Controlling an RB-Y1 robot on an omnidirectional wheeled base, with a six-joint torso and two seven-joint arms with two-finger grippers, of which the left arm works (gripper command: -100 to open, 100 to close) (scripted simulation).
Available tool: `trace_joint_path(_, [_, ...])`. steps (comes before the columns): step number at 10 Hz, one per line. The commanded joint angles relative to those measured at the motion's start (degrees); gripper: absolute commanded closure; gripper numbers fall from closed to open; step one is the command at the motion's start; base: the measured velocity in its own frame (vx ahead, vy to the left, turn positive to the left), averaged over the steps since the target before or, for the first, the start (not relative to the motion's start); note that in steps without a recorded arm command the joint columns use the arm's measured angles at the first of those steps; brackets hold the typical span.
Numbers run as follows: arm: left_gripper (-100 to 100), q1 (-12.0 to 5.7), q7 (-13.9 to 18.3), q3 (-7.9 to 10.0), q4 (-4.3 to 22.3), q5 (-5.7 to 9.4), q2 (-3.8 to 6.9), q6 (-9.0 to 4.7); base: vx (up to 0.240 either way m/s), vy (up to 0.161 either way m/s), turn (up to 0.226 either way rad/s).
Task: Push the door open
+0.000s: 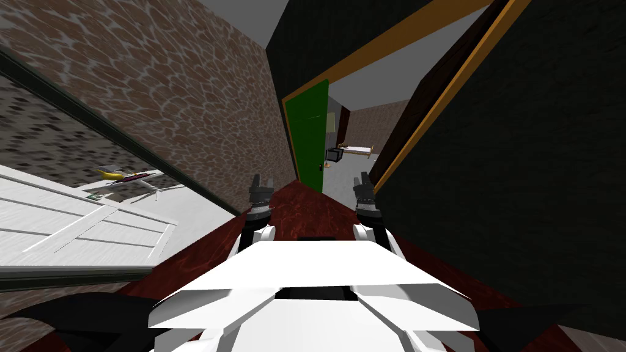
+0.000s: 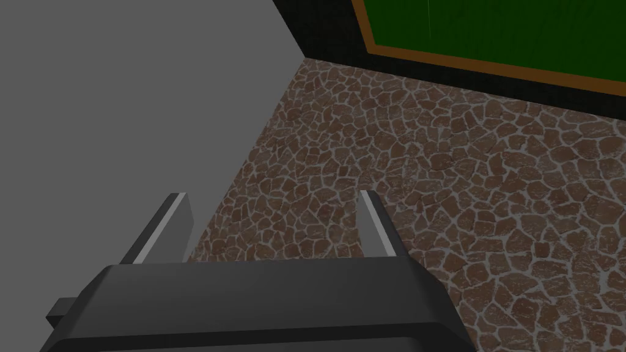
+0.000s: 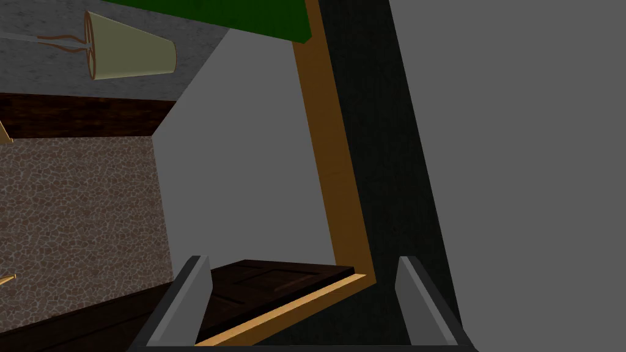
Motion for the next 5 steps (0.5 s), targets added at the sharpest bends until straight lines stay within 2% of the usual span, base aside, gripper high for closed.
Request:
trace_joint_path(1, [-100, -0.78, -0.04, -0.26, 1.91, 0.14, 0.35, -0.39, 0.081, 0.003, -0.054])
trace_joint_path(5, [-100, -2.47, -0.13, -0.81, 6.0, 0.44, 0.97, -1.23, 0.106, 0.007, -0.055])
